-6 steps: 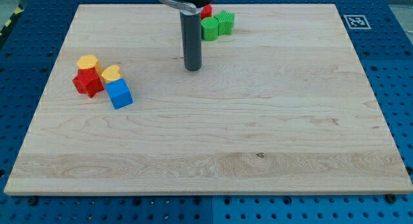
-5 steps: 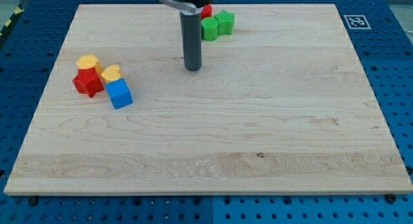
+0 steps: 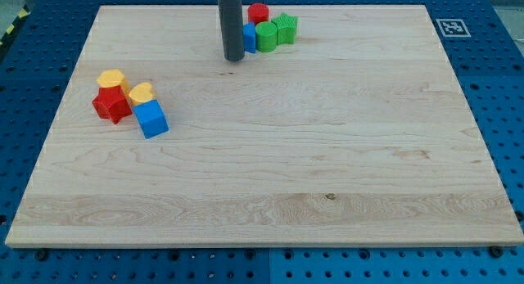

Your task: Move the blue triangle in between the circles

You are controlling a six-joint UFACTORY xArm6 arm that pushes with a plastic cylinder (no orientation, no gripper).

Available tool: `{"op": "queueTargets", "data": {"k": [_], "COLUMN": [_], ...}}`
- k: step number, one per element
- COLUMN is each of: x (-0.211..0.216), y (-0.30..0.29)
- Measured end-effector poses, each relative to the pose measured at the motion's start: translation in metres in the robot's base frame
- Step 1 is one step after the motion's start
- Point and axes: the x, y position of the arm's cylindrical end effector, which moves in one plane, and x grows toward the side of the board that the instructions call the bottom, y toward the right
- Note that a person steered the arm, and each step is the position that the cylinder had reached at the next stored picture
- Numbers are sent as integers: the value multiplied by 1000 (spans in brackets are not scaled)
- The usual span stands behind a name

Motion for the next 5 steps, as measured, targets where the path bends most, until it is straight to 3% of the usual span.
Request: {"op": "queueTargets", "data": {"k": [3, 5], "x": [-31, 0], "y": [0, 22]}}
